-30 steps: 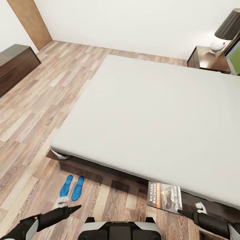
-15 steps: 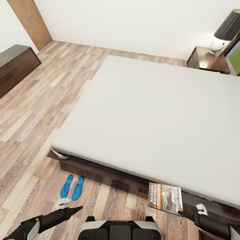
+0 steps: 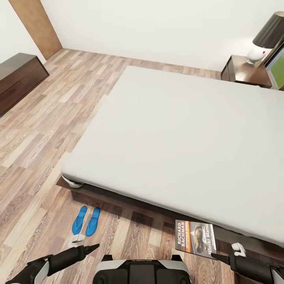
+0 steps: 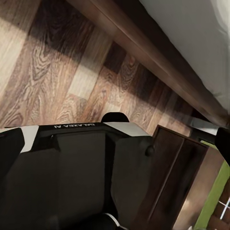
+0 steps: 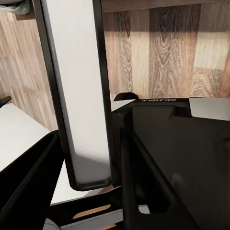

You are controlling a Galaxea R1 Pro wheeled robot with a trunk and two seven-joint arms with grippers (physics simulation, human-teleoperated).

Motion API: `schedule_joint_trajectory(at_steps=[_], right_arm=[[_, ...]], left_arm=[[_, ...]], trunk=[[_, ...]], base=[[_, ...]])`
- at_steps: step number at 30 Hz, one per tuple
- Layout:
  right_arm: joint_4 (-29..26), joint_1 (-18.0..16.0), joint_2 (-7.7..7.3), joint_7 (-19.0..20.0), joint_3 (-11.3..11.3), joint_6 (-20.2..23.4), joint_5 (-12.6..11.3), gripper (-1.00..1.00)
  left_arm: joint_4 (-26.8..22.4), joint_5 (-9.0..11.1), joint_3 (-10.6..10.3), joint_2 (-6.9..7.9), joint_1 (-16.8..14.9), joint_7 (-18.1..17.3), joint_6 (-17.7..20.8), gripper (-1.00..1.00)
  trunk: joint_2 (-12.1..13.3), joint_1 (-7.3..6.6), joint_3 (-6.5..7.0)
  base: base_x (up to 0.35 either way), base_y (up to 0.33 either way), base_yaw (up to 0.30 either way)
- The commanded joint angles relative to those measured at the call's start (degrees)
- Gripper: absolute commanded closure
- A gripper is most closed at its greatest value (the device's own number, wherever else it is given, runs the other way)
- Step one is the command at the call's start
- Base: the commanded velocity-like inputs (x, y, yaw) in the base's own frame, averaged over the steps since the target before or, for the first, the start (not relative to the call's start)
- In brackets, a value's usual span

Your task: In the bedroom, move the book from the bed onto either nightstand, and place the two sandals side by side next to the bed.

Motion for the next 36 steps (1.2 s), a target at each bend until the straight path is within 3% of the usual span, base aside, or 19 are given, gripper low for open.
schedule_joint_trajectory(at_steps=[1,17,36], right_arm=[[0.0,0.0,-0.05,0.1,0.5,0.5,-0.6,1.0],[0.0,0.0,0.04,0.0,0.5,-0.2,-0.6,1.0],[0.0,0.0,0.07,-0.1,0.5,-0.4,-0.5,1.0]], left_arm=[[0.0,0.2,0.1,0.0,0.0,-0.2,0.6,-1.0],[0.1,0.3,0.1,-0.02,0.0,-0.2,0.6,-1.0],[0.1,0.4,0.1,-0.09,0.0,-0.2,0.6,-1.0]], trunk=[[-0.1,0.03,-0.06],[-0.1,0.03,-0.06],[-0.1,0.03,-0.06]], base=[[0.0,0.0,0.0],[0.0,0.0,0.007],[0.0,0.0,0.267]])
